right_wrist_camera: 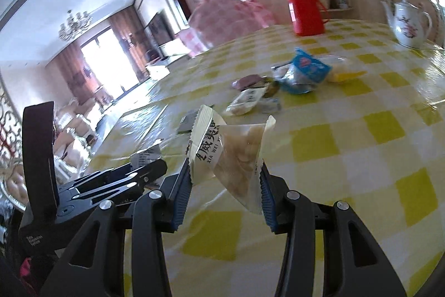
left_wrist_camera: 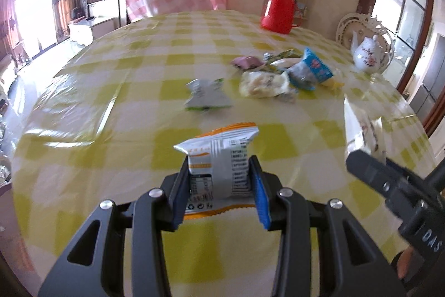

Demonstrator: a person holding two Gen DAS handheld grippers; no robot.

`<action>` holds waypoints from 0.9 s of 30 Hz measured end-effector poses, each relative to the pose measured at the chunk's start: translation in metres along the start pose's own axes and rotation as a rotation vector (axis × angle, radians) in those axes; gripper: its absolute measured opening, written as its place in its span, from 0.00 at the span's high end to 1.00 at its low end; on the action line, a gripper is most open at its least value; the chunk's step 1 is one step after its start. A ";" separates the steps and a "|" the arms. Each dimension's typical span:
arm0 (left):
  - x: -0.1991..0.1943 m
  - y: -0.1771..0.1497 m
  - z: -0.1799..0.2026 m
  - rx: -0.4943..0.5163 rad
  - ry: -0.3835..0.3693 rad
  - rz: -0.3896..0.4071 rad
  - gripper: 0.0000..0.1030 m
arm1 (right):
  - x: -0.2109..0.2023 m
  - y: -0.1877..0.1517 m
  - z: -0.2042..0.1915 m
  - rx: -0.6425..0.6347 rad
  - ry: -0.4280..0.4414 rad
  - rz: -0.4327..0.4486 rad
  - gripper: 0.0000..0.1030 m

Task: Organize snacks
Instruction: 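Lift both held packets and carry them toward the purple-rimmed bin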

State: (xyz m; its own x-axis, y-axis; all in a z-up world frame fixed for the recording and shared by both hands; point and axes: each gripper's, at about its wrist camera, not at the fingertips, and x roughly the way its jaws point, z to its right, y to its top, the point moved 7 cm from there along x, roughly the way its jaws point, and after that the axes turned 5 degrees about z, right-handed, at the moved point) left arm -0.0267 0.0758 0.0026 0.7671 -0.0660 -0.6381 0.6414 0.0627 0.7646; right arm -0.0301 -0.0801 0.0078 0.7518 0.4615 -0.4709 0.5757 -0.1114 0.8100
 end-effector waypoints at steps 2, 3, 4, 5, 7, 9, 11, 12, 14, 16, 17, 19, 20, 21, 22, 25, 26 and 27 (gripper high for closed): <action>-0.008 -0.005 -0.012 0.009 0.019 0.000 0.61 | 0.002 -0.005 -0.012 -0.027 0.023 -0.019 0.57; -0.014 -0.008 -0.020 0.014 0.035 0.001 0.61 | 0.003 -0.007 -0.016 -0.036 0.031 -0.026 0.57; -0.020 -0.012 -0.029 0.016 0.048 0.002 0.61 | 0.005 -0.010 -0.023 -0.049 0.045 -0.037 0.57; -0.025 -0.015 -0.037 0.013 0.056 0.001 0.61 | 0.006 -0.012 -0.030 -0.062 0.061 -0.047 0.57; -0.034 -0.021 -0.053 0.005 0.072 -0.001 0.61 | 0.009 -0.017 -0.044 -0.089 0.084 -0.062 0.57; -0.043 -0.027 -0.069 -0.003 0.094 0.000 0.61 | 0.012 -0.021 -0.059 -0.120 0.111 -0.076 0.57; -0.051 -0.034 -0.087 -0.025 0.109 0.001 0.61 | 0.016 -0.028 -0.077 -0.164 0.144 -0.095 0.57; -0.054 -0.036 -0.094 -0.034 0.114 -0.001 0.61 | 0.017 -0.031 -0.086 -0.181 0.155 -0.103 0.57; -0.061 -0.042 -0.112 -0.057 0.130 -0.006 0.61 | 0.019 -0.039 -0.104 -0.231 0.185 -0.123 0.56; -0.068 -0.049 -0.131 -0.073 0.160 -0.011 0.61 | 0.021 -0.047 -0.125 -0.276 0.217 -0.141 0.56; -0.071 -0.052 -0.139 -0.079 0.174 -0.013 0.61 | 0.021 -0.051 -0.135 -0.293 0.237 -0.149 0.56; -0.078 -0.059 -0.158 -0.090 0.207 -0.022 0.61 | 0.021 -0.061 -0.159 -0.336 0.284 -0.167 0.56; -0.081 -0.063 -0.166 -0.094 0.222 -0.028 0.61 | 0.021 -0.065 -0.168 -0.356 0.301 -0.173 0.56; -0.084 -0.068 -0.174 -0.101 0.236 -0.037 0.61 | 0.021 -0.072 -0.181 -0.383 0.328 -0.183 0.56; -0.086 -0.073 -0.184 -0.110 0.247 -0.049 0.61 | 0.021 -0.076 -0.190 -0.401 0.349 -0.191 0.56; -0.094 -0.088 -0.211 -0.141 0.295 -0.072 0.61 | 0.017 -0.092 -0.220 -0.461 0.414 -0.217 0.56; -0.097 -0.093 -0.221 -0.152 0.313 -0.078 0.61 | 0.016 -0.098 -0.229 -0.480 0.434 -0.224 0.56; -0.099 -0.097 -0.230 -0.162 0.326 -0.083 0.61 | 0.013 -0.105 -0.241 -0.505 0.465 -0.237 0.56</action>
State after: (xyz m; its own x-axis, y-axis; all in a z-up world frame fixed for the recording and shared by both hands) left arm -0.1624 0.3050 -0.0296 0.6583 0.2416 -0.7129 0.6753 0.2290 0.7011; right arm -0.1581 0.1495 0.0003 0.3462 0.7616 -0.5478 0.4036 0.4062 0.8198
